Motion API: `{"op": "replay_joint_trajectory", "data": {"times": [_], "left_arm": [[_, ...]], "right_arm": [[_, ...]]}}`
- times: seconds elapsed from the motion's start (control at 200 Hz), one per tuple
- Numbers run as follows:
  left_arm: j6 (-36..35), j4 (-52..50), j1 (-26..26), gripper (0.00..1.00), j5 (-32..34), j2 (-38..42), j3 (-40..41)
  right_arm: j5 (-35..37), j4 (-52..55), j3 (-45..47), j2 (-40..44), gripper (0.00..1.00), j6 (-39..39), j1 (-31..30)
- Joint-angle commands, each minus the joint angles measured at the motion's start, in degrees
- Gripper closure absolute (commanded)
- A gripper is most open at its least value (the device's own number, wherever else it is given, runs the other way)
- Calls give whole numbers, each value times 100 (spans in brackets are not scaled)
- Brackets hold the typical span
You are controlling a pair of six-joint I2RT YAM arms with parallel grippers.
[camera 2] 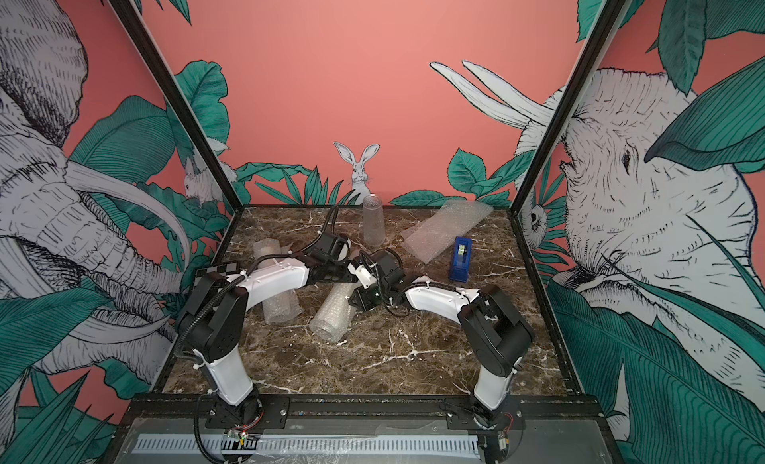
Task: Wrap vases in bubble wrap
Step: Stick the tape on the bubble wrap.
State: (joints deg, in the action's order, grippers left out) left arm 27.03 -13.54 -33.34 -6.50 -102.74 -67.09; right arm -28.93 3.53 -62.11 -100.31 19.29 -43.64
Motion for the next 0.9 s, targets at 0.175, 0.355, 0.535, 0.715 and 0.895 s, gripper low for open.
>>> {"op": "replay_joint_trajectory", "data": {"times": [0.175,0.355,0.535,0.715,0.895], "left_arm": [[47,-606,-96,36,-89,11,271],[57,-593,-91,36,-71,8,284],[56,-591,-95,36,-45,17,275],[56,-594,-93,36,-29,25,258],[55,-614,-89,36,-23,13,249]], "right_arm": [[235,-278,-73,-230,72,269,26],[390,-152,-12,-116,64,287,31],[369,-102,84,-15,57,295,21],[282,-372,249,29,47,406,4],[143,-499,215,-69,44,470,-20]]}}
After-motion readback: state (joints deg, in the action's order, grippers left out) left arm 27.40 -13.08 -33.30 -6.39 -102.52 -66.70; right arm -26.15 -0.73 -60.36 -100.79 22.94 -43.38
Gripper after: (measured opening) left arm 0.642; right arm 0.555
